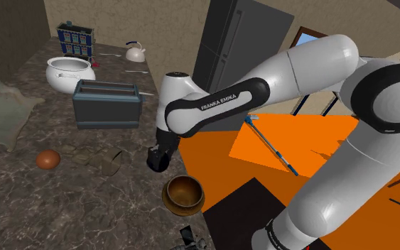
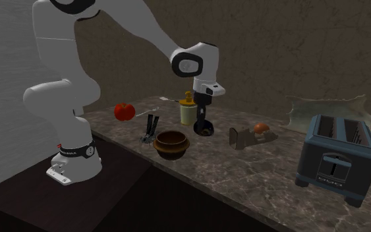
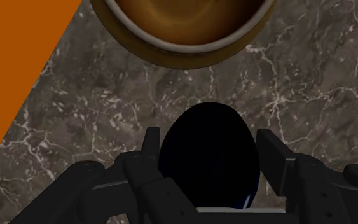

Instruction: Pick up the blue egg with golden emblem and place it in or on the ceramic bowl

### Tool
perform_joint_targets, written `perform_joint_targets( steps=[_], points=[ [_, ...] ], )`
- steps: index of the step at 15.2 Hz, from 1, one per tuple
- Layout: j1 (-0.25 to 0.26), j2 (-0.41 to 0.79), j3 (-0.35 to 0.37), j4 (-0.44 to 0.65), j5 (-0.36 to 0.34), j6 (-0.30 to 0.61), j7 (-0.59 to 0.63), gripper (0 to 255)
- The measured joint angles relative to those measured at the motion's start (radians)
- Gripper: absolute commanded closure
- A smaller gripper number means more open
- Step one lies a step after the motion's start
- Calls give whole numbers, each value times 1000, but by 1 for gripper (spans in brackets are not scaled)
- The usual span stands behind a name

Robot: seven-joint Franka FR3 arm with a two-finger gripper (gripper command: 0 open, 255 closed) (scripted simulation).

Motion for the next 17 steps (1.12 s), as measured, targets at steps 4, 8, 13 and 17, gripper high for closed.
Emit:
perform_joint_targets(
  steps=[4,8,13,17],
  points=[
    [-2,-35,2,22,23,-51,-12,255],
    [-5,-74,0,46,46,-109,-26,255],
    [-7,-116,-5,76,68,-175,-41,255],
    [-2,-209,-15,10,124,-193,-80,255]
  ],
)
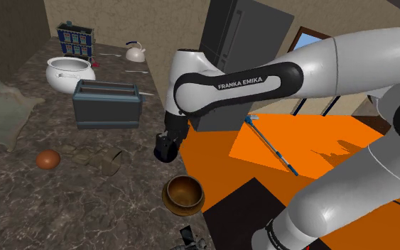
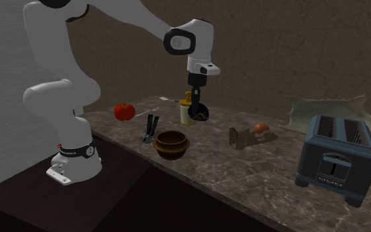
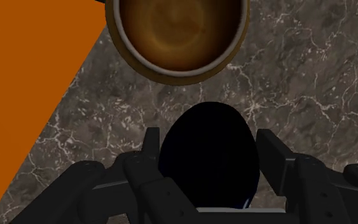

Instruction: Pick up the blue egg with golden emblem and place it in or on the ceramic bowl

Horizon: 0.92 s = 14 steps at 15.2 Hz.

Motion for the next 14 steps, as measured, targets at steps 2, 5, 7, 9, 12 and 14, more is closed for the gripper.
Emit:
perform_joint_targets(
  steps=[2,5,7,9,12,14],
  points=[
    [17,-99,-13,-85,58,-6,-35,255],
    [51,-229,-37,-190,124,-27,-75,255],
    [79,-312,-54,-258,160,-41,-95,255],
    [88,-328,-55,-294,174,-23,-104,255],
    [87,-308,-44,-318,178,21,-106,255],
    [89,-295,-35,-338,183,54,-105,255]
  ],
)
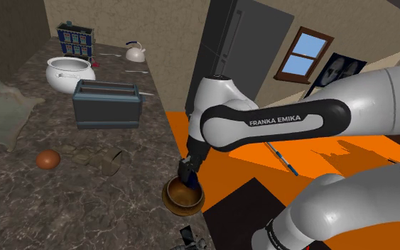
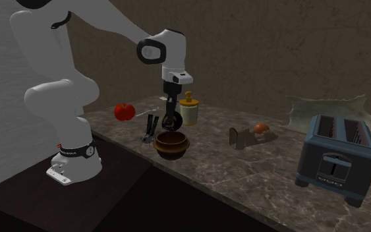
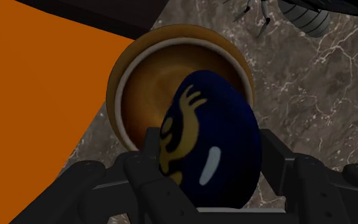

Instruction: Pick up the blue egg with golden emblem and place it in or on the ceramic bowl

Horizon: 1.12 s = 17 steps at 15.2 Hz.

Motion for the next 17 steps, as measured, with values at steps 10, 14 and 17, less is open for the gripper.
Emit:
perform_joint_targets(
  steps=[10,14,17],
  points=[
    [-10,75,31,-45,0,119,2,255],
    [-10,76,32,-46,0,120,2,0],
    [-10,76,32,-45,0,120,2,0]
  ],
)
